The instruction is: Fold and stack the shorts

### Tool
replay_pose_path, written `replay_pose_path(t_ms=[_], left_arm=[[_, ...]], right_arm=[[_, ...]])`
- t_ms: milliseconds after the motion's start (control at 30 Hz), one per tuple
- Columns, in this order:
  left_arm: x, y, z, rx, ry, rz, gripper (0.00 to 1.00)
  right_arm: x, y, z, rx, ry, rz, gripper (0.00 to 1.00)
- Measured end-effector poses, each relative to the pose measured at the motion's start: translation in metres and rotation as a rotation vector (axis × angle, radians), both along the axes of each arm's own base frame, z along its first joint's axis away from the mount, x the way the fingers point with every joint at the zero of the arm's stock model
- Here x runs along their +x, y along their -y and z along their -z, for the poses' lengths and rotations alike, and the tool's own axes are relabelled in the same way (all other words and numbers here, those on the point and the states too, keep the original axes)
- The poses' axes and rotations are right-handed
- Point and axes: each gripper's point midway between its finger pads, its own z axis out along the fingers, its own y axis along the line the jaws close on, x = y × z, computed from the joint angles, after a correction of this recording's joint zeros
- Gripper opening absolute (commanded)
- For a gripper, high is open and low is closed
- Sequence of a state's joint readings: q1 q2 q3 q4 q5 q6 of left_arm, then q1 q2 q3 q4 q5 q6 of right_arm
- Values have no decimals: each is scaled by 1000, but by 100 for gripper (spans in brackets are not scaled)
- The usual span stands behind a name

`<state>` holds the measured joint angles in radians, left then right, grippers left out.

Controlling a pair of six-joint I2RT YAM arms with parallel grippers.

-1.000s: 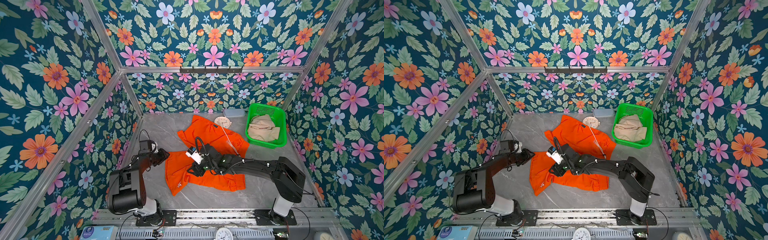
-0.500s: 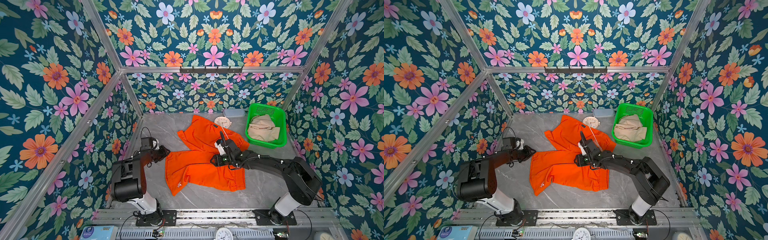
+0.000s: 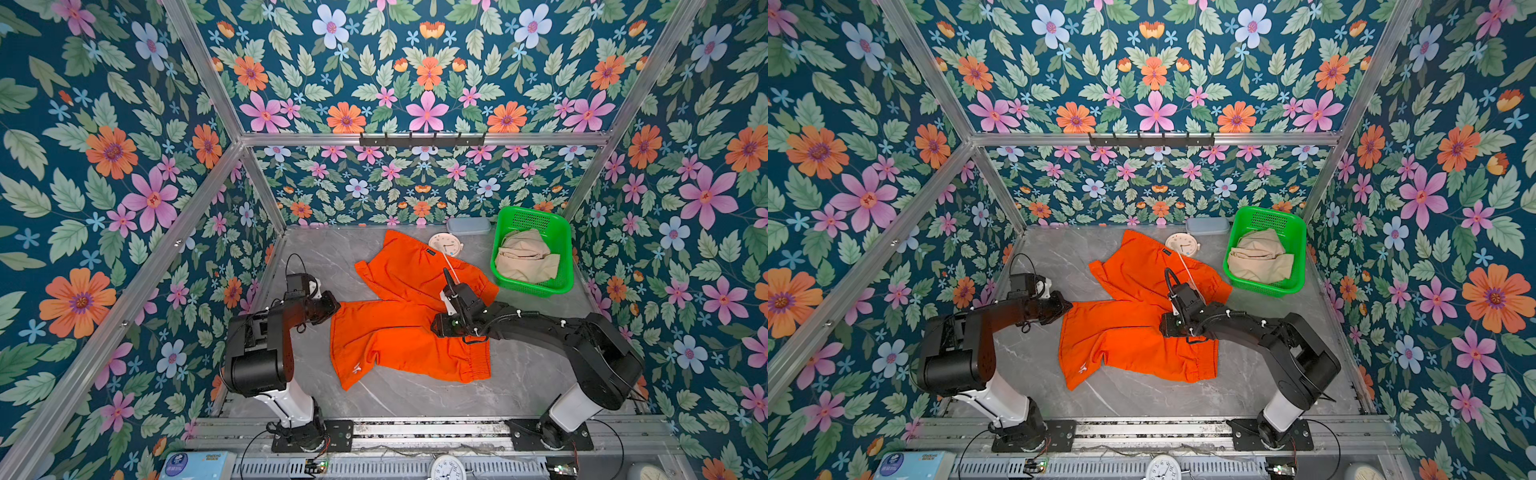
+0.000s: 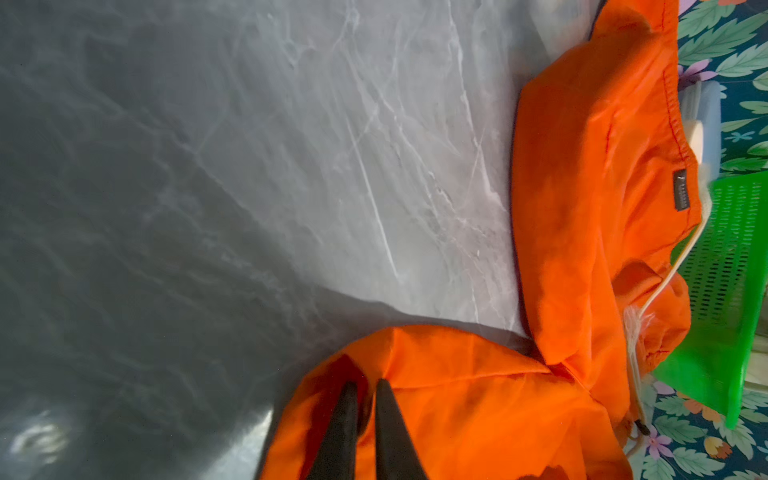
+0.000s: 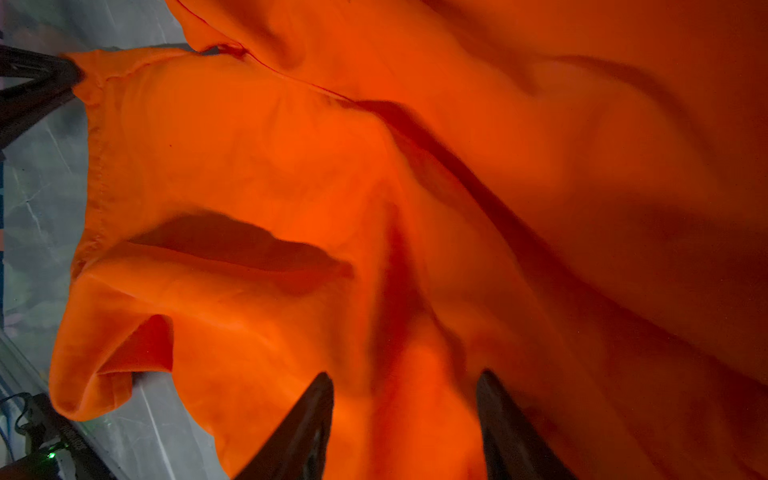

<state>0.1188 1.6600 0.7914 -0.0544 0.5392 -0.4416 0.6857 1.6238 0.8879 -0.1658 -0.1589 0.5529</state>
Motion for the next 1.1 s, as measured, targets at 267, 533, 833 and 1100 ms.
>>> replay_pose_path(t_ms=[267, 533, 833, 1100], left_arm=[[21, -7, -18, 45, 40, 9, 0], [69, -21, -43, 134, 89, 36, 0], [82, -34, -16, 209, 7, 47, 30], [73, -36, -64, 227, 108, 13, 38]], right_arm=[[-29, 30, 24, -77, -74, 29, 56], [-33, 42, 28, -110, -60, 49, 57], [-36, 47, 12, -125, -48, 32, 60], [-23, 30, -57, -5, 90, -4, 60]])
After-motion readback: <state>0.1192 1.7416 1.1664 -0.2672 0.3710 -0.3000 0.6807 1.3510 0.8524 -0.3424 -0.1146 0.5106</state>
